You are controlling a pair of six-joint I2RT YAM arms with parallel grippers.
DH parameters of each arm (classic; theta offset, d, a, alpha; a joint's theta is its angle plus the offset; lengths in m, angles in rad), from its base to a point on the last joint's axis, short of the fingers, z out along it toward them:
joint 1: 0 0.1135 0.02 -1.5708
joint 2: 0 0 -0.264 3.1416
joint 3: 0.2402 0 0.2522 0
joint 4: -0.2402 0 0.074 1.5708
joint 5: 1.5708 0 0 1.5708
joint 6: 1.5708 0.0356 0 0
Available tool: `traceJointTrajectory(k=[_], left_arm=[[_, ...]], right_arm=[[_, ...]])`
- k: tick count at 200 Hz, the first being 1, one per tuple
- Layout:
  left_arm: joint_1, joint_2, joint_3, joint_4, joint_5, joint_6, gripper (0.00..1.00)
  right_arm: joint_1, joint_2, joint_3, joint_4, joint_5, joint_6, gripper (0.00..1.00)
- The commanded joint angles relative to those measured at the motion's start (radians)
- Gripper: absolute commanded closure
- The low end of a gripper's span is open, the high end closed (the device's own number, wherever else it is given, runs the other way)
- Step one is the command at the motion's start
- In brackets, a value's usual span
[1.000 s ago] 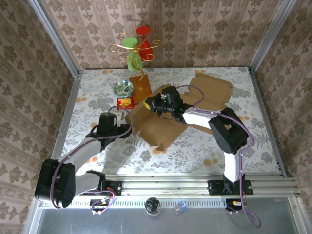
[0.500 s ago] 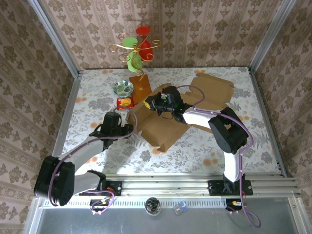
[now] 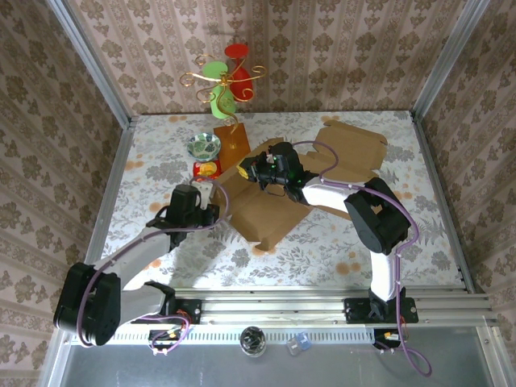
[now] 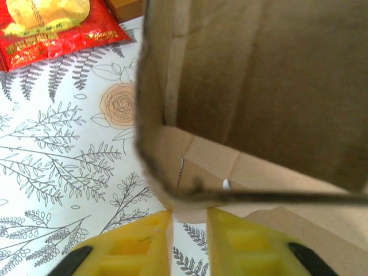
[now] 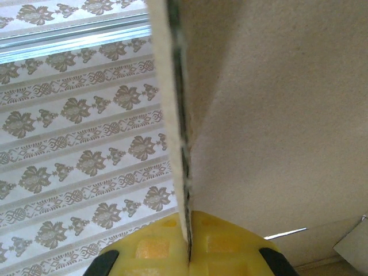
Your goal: Fold the paper box
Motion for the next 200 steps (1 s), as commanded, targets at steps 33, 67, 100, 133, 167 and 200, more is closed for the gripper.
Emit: traceJointTrajectory(k=[33,67,100,133,167,200], left_arm=[[0.004,-0.031,0.017,0.065,0.078,0.042,0.89],[0.012,-0.009,0.022,0.043,0.066,0.045,0.83],[0.019,0.034,0.024,0.047,0.020,0.015,0.70],[0.020,0.065,0.022,0.089,-0.009,-0.020,0.73],[0.020,0.072,0.023,0.116,0.001,-0.035,0.75],[0.020,0.064,0.018,0.129,0.020,-0.034,0.78]], right_arm=[[0.006,0.019,0.018,-0.016,-0.031,0.008,1.00],[0.006,0.022,0.012,-0.003,-0.034,0.010,1.00],[0.010,0.023,0.002,0.007,-0.031,0.009,1.00],[0.019,0.030,-0.020,0.035,-0.018,0.004,1.00],[0.036,0.042,-0.061,0.106,0.023,-0.015,1.00],[0.050,0.045,-0.083,0.156,0.058,-0.012,1.00]])
